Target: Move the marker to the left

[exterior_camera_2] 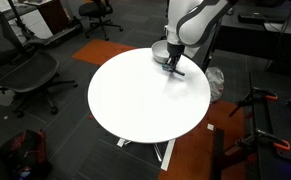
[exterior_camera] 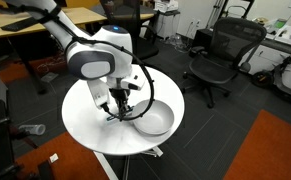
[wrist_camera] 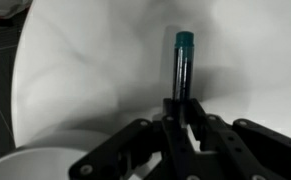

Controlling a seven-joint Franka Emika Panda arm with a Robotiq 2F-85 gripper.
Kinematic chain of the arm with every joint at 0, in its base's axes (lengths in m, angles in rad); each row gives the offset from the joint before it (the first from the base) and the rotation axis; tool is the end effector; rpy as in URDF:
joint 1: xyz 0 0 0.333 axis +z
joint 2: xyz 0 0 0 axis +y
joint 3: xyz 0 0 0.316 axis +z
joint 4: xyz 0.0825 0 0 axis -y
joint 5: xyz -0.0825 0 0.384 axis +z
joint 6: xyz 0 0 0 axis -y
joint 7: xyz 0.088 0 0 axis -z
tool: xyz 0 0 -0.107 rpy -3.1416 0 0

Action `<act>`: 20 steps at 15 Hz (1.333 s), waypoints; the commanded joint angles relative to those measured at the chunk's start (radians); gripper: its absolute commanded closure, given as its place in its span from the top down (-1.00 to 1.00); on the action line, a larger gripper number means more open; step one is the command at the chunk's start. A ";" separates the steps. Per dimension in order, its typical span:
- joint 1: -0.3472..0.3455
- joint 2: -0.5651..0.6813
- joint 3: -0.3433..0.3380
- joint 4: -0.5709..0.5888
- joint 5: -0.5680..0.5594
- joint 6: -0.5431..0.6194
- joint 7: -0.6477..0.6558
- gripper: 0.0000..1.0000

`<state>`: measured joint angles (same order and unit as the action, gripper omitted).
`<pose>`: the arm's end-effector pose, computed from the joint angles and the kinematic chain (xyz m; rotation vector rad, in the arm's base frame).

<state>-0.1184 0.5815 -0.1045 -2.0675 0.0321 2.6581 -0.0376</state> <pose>0.5715 -0.1311 0.1480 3.0832 -0.3035 0.0111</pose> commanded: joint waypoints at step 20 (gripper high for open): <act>0.127 0.184 -0.026 0.464 -0.012 -0.282 0.358 -0.91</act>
<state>0.0036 0.6847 -0.1161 -1.7249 0.0182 2.4435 0.2747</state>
